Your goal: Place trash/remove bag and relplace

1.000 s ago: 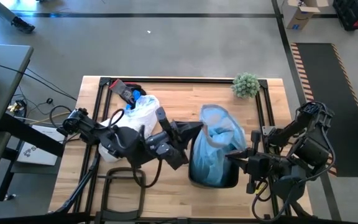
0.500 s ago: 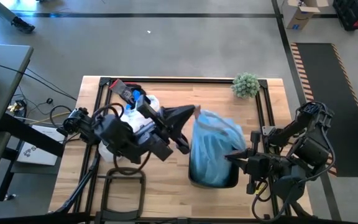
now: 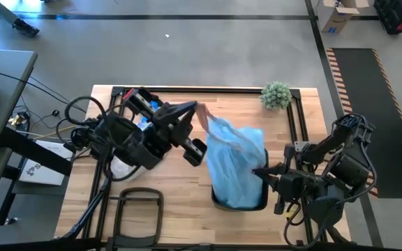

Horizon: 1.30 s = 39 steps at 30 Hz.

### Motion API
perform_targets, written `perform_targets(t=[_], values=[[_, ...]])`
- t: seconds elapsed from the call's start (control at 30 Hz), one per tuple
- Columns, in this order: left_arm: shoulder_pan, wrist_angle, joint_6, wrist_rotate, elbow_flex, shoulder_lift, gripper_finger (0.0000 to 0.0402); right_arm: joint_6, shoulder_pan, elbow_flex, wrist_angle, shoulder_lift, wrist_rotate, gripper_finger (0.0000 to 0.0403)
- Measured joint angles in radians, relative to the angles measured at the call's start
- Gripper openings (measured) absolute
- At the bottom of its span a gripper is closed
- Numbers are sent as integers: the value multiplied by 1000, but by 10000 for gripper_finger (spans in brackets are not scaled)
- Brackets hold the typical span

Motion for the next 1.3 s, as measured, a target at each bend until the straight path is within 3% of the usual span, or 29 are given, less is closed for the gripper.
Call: perform_targets(t=[0.17,0.3,0.43,0.63,0.77,0.9,1.0,1.13,1.3], values=[[0,-101,-11,-10,10,0,0,-379,22,32,277,0,185,0],[2,-175,-39,-9,10,1,0,-757,-6,75,570,0,186,0],[8,-254,-135,-8,10,1,0,-1007,-66,134,784,0,57,0],[46,-340,-204,103,-5,8,0,-1212,-180,253,983,0,-270,0],[70,-163,-197,257,28,9,0,-1179,-236,365,1092,0,-522,0],[96,-108,-352,347,110,0,0,-1006,-304,466,1078,-3,-707,0],[123,-217,-477,344,142,0,0,-890,-347,475,983,-14,-721,0],[157,-368,-532,337,142,13,0,-787,-378,438,772,-19,-703,0],[189,-341,-569,373,143,25,0,-754,-394,379,595,-11,-671,0]])
